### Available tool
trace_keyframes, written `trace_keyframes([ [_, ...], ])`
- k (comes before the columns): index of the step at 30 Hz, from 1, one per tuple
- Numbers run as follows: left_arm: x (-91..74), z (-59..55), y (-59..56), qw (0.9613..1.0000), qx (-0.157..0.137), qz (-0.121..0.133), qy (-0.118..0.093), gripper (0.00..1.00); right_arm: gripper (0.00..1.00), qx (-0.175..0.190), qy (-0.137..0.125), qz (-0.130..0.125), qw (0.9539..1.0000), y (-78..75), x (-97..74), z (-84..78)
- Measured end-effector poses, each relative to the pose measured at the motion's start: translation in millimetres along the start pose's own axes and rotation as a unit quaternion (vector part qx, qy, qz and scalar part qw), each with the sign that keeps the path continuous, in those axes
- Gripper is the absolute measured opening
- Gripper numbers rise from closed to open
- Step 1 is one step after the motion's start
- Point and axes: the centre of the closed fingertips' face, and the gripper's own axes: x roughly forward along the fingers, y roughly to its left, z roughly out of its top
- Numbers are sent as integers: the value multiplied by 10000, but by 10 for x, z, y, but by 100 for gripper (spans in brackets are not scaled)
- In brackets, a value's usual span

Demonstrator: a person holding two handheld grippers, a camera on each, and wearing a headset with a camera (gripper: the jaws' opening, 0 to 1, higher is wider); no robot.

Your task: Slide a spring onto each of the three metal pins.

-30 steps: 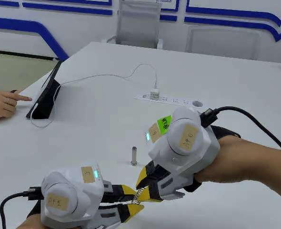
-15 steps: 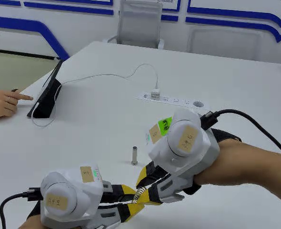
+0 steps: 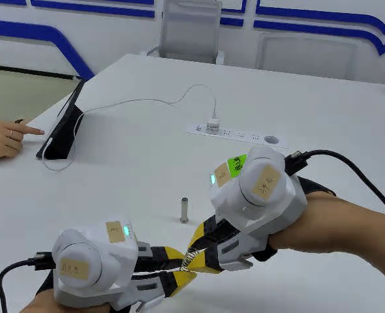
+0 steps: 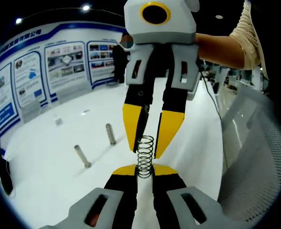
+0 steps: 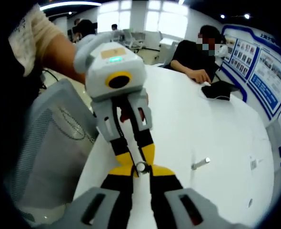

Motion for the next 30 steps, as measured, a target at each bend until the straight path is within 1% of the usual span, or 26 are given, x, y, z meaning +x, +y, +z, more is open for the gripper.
trace_keyframes([
  [13,-11,38,44,9999,-71,81,-86,11,12,142,-199,-69,9997,-48,3,81],
  [23,-17,34,93,9998,-36,169,-93,12,12,169,-177,-115,9996,-92,-1,84],
  [30,-53,13,150,9995,-130,265,-103,17,12,183,-126,-166,9996,-133,-21,67],
])
